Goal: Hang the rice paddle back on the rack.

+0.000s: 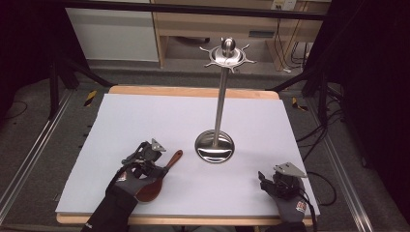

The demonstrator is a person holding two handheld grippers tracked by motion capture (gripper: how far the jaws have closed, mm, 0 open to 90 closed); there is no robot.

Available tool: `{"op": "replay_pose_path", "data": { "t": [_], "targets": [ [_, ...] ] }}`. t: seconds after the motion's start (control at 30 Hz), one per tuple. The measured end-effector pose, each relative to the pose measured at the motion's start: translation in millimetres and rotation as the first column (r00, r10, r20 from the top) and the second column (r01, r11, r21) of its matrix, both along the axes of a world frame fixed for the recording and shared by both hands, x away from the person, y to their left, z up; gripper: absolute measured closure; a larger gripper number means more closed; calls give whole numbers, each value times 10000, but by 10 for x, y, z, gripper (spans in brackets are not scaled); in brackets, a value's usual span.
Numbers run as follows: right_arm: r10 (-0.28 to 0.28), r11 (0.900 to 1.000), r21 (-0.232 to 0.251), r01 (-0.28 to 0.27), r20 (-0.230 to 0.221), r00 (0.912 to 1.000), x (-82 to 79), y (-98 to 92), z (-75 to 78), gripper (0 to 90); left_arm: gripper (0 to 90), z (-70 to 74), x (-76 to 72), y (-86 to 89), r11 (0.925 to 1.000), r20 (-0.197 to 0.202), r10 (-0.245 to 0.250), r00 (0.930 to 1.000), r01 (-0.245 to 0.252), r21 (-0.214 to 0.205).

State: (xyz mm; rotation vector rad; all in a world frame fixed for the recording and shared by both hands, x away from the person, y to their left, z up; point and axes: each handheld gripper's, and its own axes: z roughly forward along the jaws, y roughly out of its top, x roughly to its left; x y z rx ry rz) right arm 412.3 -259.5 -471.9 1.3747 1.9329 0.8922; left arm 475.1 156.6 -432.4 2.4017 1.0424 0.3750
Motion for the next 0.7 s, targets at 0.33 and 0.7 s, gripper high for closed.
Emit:
{"op": "replay_pose_path", "data": {
  "t": [0.33, 0.7],
  "targets": [
    [91, 9999, 72, -90, -40, 10000, 2, 3, -3, 331, 468, -80, 32, -52, 9996, -504, -91, 9987, 104, 264],
    [105, 9999, 54, -105, -94, 9999, 5, 5, -5, 339, 593, -175, 79, -94, 9986, -1084, -121, 9940, 175, 490]
  ]
}}
